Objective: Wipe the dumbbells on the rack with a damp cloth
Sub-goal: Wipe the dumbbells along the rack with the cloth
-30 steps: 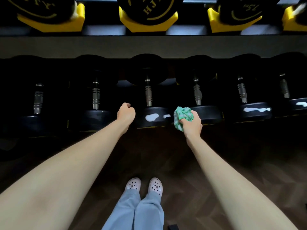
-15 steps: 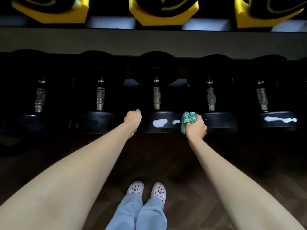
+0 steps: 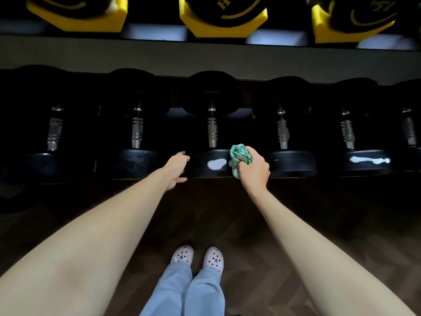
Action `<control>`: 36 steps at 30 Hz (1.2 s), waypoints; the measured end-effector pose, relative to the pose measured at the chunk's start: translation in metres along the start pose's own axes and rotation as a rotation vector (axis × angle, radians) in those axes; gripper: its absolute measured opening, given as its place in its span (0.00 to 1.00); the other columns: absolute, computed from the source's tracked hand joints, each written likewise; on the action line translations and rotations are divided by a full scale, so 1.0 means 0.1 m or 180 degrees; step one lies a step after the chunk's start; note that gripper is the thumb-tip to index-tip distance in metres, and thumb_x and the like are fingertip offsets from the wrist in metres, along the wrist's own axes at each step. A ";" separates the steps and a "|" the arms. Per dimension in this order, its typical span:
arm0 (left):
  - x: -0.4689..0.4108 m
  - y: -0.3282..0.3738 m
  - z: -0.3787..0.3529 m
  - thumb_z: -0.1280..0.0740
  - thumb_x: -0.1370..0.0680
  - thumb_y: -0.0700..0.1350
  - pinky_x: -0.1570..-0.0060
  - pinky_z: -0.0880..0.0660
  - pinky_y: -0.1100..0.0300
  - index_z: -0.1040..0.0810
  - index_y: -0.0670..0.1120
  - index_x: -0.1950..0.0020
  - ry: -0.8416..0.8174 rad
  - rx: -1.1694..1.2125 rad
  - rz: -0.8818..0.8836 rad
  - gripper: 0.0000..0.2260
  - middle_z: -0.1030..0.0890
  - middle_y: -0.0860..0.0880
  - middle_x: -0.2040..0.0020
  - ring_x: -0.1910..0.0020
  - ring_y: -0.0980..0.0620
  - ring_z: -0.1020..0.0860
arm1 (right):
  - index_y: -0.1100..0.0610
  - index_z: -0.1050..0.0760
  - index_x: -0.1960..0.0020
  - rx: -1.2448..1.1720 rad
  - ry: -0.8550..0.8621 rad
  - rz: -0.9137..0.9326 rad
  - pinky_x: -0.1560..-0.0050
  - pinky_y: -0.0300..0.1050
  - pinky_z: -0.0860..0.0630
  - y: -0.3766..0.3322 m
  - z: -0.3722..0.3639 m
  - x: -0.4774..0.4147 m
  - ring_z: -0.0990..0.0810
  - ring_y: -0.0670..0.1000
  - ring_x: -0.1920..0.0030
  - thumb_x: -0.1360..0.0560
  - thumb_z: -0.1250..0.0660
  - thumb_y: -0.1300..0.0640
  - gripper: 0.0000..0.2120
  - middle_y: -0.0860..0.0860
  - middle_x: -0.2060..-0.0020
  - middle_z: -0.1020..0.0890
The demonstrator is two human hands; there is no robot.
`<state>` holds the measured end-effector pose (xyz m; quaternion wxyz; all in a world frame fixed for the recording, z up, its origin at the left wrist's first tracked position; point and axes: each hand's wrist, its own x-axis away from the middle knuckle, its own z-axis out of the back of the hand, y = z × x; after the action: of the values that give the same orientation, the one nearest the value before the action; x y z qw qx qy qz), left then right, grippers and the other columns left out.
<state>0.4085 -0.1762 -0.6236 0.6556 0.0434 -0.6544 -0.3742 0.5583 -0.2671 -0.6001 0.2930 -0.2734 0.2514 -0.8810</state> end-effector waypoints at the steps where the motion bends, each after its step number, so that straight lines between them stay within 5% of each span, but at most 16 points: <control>1: 0.01 -0.01 0.03 0.47 0.18 0.42 0.38 0.32 0.48 0.41 0.49 0.25 -0.0045 0.0014 -0.0008 0.20 0.40 0.45 0.25 0.27 0.43 0.39 | 0.55 0.26 0.39 0.0042 -0.0015 0.0109 0.47 0.45 0.30 -0.02 -0.02 0.02 0.22 0.54 0.46 0.26 0.41 0.67 0.18 0.55 0.49 0.20; 6: 0.08 -0.07 0.17 0.48 0.18 0.37 0.38 0.31 0.48 0.41 0.43 0.25 -0.0231 0.0155 -0.0088 0.20 0.37 0.42 0.27 0.29 0.42 0.36 | 0.57 0.26 0.43 0.0243 -0.0193 0.0504 0.56 0.41 0.37 -0.26 -0.14 0.16 0.25 0.53 0.51 0.26 0.41 0.67 0.14 0.55 0.51 0.22; 11: 0.12 -0.06 0.23 0.48 0.18 0.37 0.38 0.31 0.47 0.43 0.43 0.25 -0.0174 0.0371 -0.0093 0.21 0.35 0.40 0.28 0.30 0.43 0.34 | 0.58 0.32 0.32 0.0764 -0.0718 0.0917 0.44 0.44 0.31 -0.49 -0.31 0.26 0.26 0.55 0.41 0.25 0.37 0.62 0.21 0.56 0.41 0.25; 18: 0.16 -0.01 0.50 0.49 0.17 0.39 0.47 0.26 0.50 0.40 0.42 0.27 0.0129 0.0415 -0.0055 0.18 0.32 0.40 0.31 0.36 0.45 0.30 | 0.56 0.27 0.36 0.1390 -0.1751 0.0610 0.47 0.48 0.27 -0.61 -0.42 0.28 0.23 0.58 0.44 0.28 0.36 0.62 0.20 0.58 0.44 0.21; 21: 0.19 0.06 0.60 0.49 0.17 0.40 0.48 0.26 0.51 0.38 0.41 0.28 0.0126 0.0422 -0.0068 0.18 0.31 0.40 0.32 0.34 0.44 0.30 | 0.61 0.25 0.47 0.0211 -0.2501 -0.0172 0.56 0.46 0.26 -0.52 -0.34 0.32 0.22 0.53 0.56 0.29 0.38 0.68 0.12 0.58 0.53 0.21; 26: 0.24 0.15 0.66 0.47 0.17 0.40 0.46 0.26 0.50 0.39 0.40 0.27 -0.0031 0.0535 0.0043 0.18 0.29 0.38 0.34 0.35 0.43 0.29 | 0.60 0.26 0.42 -0.2397 -0.3057 -0.1188 0.58 0.42 0.23 -0.49 -0.07 0.34 0.19 0.50 0.56 0.26 0.42 0.69 0.16 0.53 0.53 0.18; 30: 0.35 0.26 0.63 0.46 0.18 0.40 0.47 0.25 0.51 0.37 0.40 0.27 -0.0560 0.0447 0.0051 0.18 0.27 0.38 0.35 0.38 0.41 0.26 | 0.60 0.28 0.42 -0.3536 -0.3043 -0.1464 0.63 0.41 0.23 -0.59 0.06 0.34 0.19 0.49 0.64 0.31 0.40 0.67 0.17 0.55 0.57 0.19; 36: 0.44 0.52 0.57 0.42 0.21 0.33 0.52 0.22 0.58 0.27 0.46 0.35 -0.1581 0.0086 -0.0394 0.17 0.20 0.43 0.42 0.46 0.49 0.20 | 0.60 0.29 0.36 -0.4261 -0.2405 -0.1504 0.59 0.44 0.19 -0.52 0.22 0.26 0.17 0.54 0.53 0.26 0.42 0.68 0.19 0.60 0.44 0.22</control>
<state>0.3742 -0.1384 -0.5504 0.4500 -0.0010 -0.7964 -0.4040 0.5352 -0.2541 -0.5439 -0.0620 -0.7167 0.5456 -0.4300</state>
